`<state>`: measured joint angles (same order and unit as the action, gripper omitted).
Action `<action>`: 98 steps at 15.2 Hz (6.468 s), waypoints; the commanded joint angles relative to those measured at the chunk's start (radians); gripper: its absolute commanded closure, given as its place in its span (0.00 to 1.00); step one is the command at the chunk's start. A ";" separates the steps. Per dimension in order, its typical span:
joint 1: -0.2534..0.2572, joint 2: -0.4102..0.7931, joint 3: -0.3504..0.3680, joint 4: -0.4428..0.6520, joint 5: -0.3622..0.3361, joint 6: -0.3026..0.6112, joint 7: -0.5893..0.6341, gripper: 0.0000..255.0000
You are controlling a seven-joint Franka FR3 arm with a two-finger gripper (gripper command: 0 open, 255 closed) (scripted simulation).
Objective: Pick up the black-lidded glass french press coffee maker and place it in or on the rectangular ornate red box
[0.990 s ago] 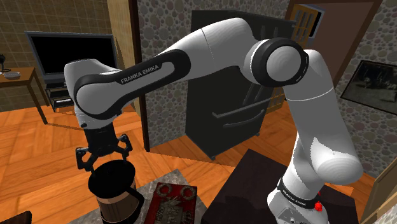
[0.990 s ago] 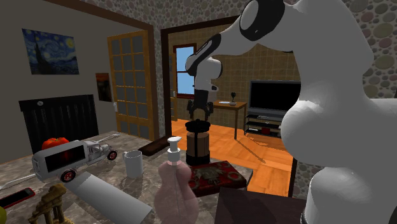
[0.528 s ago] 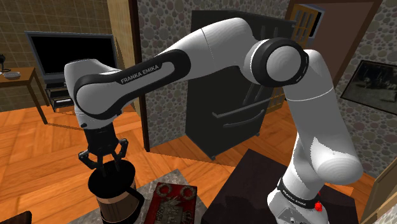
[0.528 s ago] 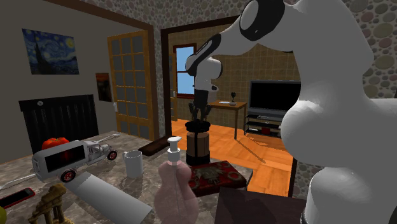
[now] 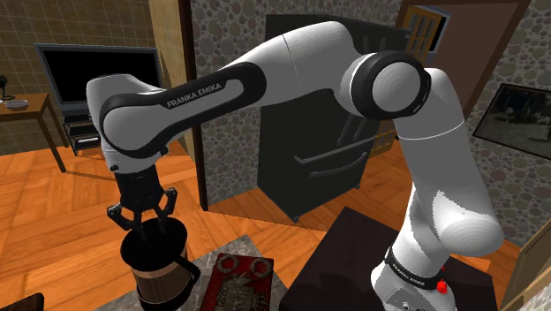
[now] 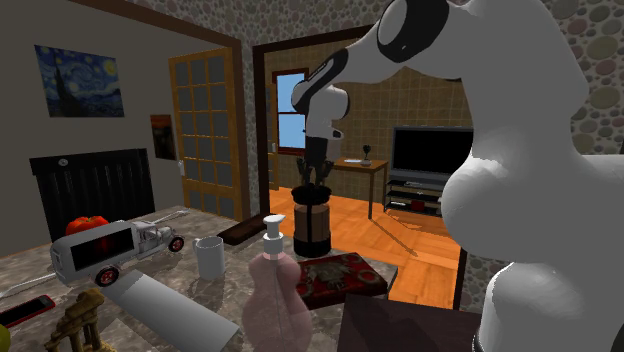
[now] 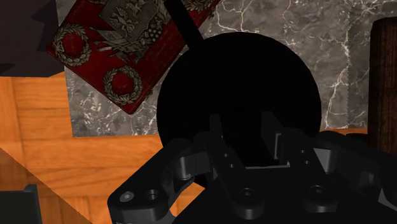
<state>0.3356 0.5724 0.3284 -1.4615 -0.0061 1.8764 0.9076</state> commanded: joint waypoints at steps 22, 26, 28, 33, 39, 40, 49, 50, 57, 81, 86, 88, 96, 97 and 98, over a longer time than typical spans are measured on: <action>-0.017 -0.139 0.019 0.109 0.035 -0.239 0.013 1.00; -0.057 -0.305 0.028 -0.051 0.084 -0.241 -0.009 1.00; -0.073 -0.383 0.029 -0.117 0.109 -0.251 -0.023 1.00; -0.102 -0.569 0.019 -0.247 0.169 -0.302 -0.060 1.00; -0.112 -0.693 0.003 -0.343 0.205 -0.328 -0.089 1.00; -0.112 -0.694 0.003 -0.358 0.205 -0.315 -0.092 1.00; -0.109 -0.697 0.007 -0.481 0.209 -0.196 -0.109 1.00; -0.109 -0.696 0.008 -0.493 0.209 -0.182 -0.111 1.00; -0.107 -0.684 0.013 -0.574 0.210 -0.090 -0.122 1.00; -0.100 -0.607 0.024 -0.719 0.201 0.128 -0.136 0.00; -0.100 -0.612 0.024 -0.722 0.203 0.127 -0.137 0.00; -0.106 -0.629 0.017 -0.671 0.201 0.059 -0.138 0.00; -0.111 -0.638 0.011 -0.621 0.198 -0.001 -0.138 0.00; -0.111 -0.638 0.011 -0.621 0.198 -0.001 -0.138 0.00; -0.111 -0.638 0.011 -0.621 0.198 -0.001 -0.138 0.00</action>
